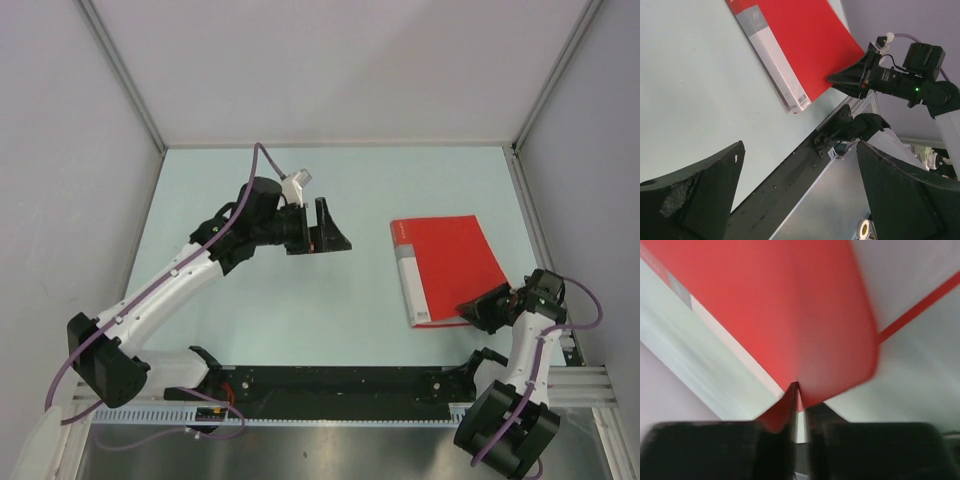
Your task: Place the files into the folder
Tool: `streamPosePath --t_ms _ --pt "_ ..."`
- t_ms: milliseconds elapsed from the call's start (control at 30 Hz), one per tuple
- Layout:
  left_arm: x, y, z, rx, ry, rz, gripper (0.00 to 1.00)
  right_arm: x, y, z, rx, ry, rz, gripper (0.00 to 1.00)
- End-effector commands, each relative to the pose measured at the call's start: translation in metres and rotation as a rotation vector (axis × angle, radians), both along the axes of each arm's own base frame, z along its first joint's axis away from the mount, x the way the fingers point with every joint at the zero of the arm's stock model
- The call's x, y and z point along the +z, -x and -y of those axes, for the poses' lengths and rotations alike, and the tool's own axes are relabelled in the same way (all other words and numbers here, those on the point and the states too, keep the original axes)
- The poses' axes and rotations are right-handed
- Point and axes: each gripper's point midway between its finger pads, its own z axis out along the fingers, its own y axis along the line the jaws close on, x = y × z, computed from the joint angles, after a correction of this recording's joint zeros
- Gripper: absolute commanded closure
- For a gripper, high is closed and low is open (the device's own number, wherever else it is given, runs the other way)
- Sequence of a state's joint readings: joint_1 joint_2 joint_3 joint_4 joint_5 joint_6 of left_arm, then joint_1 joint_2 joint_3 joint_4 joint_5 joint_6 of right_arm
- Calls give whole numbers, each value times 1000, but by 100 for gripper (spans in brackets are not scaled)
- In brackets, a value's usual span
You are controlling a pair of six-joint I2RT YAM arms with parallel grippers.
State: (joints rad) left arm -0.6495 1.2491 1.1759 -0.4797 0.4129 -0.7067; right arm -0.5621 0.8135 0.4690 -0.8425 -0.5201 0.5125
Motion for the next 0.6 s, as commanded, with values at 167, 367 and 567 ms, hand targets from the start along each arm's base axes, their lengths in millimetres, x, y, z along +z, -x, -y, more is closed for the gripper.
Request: streamPosePath --t_ms 167,367,567 --pt "13 9 3 -39 40 58 1 39 -3 16 -9 115 13 27" --pt "28 9 11 -63 84 73 0 68 -21 52 -69 288 14 23" --pt "48 5 4 -32 82 145 0 140 -87 30 111 554 275 20"
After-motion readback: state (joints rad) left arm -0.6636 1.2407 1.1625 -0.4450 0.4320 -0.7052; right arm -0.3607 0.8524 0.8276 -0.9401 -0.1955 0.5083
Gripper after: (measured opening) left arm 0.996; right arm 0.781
